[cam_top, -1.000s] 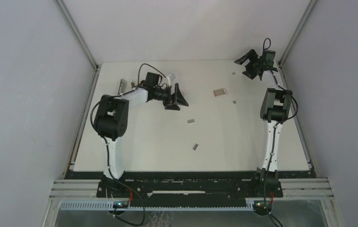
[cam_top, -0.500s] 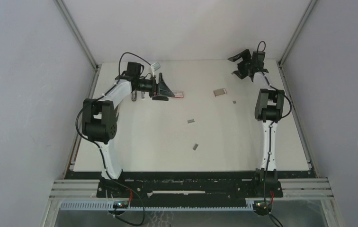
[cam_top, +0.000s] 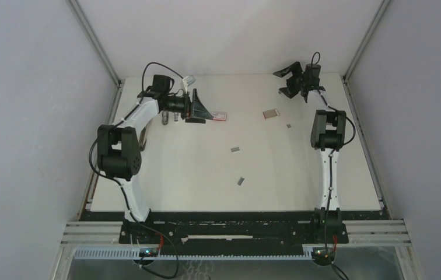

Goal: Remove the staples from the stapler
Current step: Move the staple to the center of the board.

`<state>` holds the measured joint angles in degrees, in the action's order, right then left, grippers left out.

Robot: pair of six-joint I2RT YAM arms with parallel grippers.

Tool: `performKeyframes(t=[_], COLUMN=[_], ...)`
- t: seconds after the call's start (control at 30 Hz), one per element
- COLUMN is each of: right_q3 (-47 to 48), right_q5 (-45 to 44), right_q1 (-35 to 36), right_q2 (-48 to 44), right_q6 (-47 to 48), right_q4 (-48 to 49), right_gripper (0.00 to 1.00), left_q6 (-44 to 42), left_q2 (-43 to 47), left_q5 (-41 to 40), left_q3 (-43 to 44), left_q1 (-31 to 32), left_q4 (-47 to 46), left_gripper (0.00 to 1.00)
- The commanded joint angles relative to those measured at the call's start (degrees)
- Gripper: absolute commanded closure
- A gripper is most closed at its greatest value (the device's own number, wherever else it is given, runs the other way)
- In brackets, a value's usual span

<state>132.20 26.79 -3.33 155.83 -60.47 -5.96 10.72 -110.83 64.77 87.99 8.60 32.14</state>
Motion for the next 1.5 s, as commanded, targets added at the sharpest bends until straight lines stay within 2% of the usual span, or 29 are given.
performKeyframes(t=[0.0,0.27,1.1,1.47], right_q3=[-3.1,-7.0,-12.2,-15.7], right_q5=[6.7,10.7,11.3,11.1], right_q1=[1.3,4.6,14.0,16.2], right_q2=[0.2,-1.8,-8.2,-12.3], right_q6=[-1.6,-1.3,13.7,14.9], right_q4=[-0.2,-2.0,-15.3,-18.3], right_gripper=[0.0,0.0,0.0,0.0], left_q6=[-1.1,-0.5,-2.9,-5.0], left_q2=[3.8,4.7,8.9,12.3], left_q5=[2.2,2.8,2.9,3.4], left_q3=[2.4,1.4,-4.7,-9.0], left_q1=[-0.8,-1.6,-5.0,-6.5], left_q4=[-0.2,-0.9,-1.0,-0.9], left_gripper=[0.0,0.0,0.0,0.0])
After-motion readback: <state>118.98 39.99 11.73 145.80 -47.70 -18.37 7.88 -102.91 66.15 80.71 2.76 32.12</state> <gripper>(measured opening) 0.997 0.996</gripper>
